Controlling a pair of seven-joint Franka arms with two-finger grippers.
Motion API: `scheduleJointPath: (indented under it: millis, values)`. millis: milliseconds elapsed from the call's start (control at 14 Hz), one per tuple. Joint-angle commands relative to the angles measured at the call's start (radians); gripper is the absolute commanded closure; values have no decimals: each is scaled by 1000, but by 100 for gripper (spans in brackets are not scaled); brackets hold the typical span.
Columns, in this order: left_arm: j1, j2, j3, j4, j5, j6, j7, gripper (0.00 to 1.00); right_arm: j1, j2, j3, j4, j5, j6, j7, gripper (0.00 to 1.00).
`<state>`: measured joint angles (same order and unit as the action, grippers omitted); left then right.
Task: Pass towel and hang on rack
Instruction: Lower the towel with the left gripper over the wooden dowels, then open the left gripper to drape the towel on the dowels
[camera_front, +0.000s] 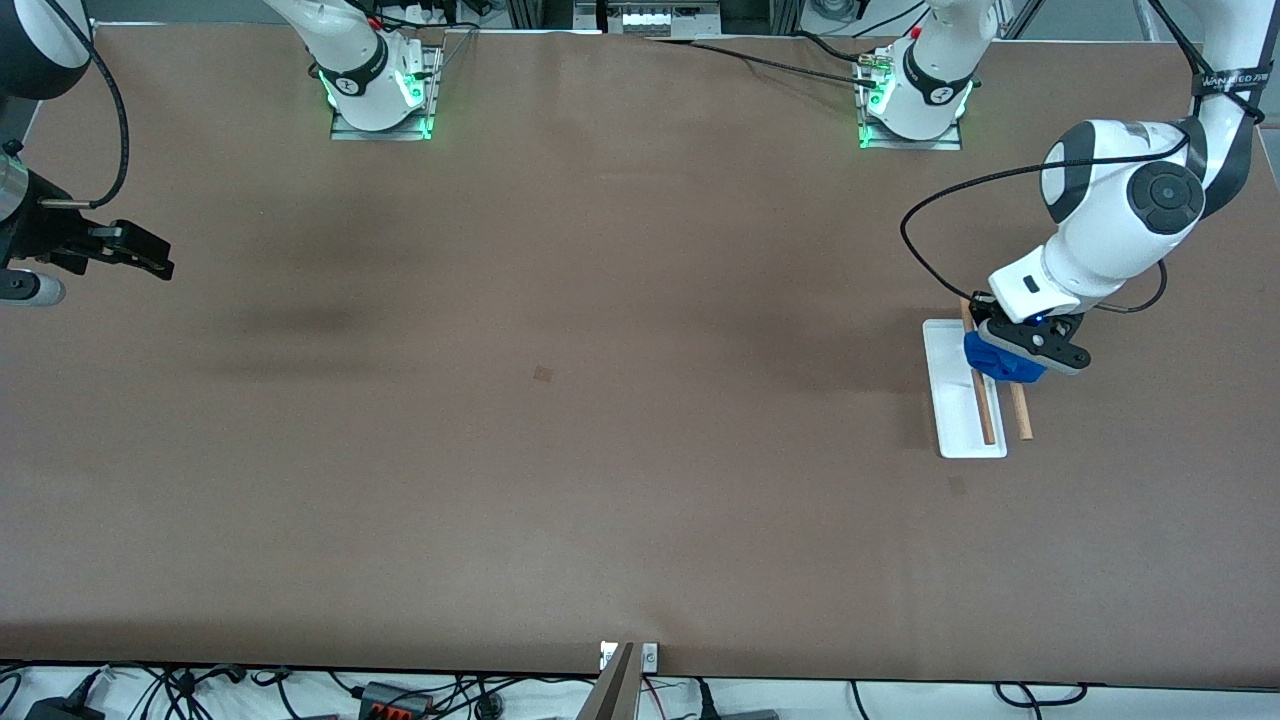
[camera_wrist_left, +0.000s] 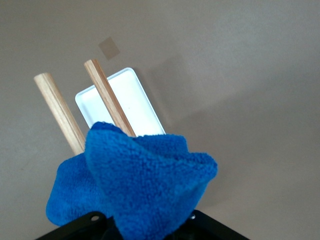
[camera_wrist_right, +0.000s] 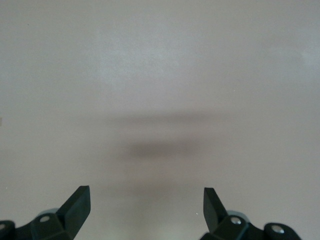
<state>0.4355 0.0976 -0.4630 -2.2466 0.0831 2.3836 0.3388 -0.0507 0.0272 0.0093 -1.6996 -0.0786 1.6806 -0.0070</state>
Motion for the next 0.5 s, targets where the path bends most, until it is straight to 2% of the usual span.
scheduleJointPath:
  millis: [0,430]
  values:
    - [17,16,-3,-8,30,37,0,93,-3,-18,-6,-18,23,13,-22,0]
    - [46,28,-3,-4,30,52,58,90,-3,-16,-6,-18,23,13,-22,0]
